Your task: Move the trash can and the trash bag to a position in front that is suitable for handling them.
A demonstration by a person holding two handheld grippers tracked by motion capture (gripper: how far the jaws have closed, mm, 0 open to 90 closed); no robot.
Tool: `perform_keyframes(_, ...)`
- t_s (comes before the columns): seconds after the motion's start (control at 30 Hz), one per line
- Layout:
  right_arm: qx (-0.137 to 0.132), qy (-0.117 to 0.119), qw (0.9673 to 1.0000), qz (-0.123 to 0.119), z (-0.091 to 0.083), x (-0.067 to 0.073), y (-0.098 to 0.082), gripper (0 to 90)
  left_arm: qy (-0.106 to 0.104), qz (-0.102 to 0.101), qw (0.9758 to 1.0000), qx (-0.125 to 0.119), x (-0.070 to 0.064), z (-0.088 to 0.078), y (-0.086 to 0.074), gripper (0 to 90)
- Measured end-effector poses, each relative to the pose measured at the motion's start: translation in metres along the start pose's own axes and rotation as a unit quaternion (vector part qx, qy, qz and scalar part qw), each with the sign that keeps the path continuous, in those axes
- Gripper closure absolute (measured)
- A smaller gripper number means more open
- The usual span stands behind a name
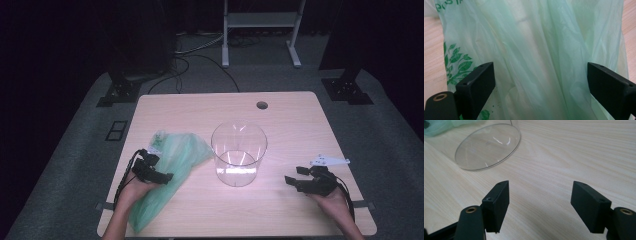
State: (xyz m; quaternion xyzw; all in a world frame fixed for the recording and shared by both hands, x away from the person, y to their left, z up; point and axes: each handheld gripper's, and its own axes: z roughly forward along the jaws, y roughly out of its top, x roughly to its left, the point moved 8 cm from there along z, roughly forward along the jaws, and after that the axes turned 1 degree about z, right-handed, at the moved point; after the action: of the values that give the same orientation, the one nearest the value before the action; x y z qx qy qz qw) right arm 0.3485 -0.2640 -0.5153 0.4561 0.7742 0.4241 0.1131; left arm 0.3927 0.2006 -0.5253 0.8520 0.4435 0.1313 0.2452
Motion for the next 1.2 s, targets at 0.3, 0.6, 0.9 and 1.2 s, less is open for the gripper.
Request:
perform_keyframes(0.3, 0.002, 0.001, 1.0000, -0.001, 0.0000, -0.0009, -0.0013, 30.6, 0.000, 0.011, 0.9999, 0.012, 0.0038, 0.0013, 0.0004, 21.8)
perform_keyframes(0.6, 0.003, 0.002, 1.0000, -0.003, 0.0009, 0.0010, -0.0026, 30.6, -0.011, 0.026, 0.9995, 0.013, 0.0002, -0.0014, 0.0050, 47.5)
perform_keyframes(0.9, 0.005, 0.002, 1.0000, -0.001, 0.0002, -0.0005, -0.0046, 30.6, -0.028, 0.019, 0.9994, 0.010, 0.0046, -0.0033, 0.0054, 69.3)
perform_keyframes(1.2, 0.007, 0.003, 1.0000, -0.001, 0.0006, -0.0002, -0.0054, 30.6, -0.059, 0.037, 0.9975, 0.012, 0.0004, -0.0037, 0.0041, 87.3)
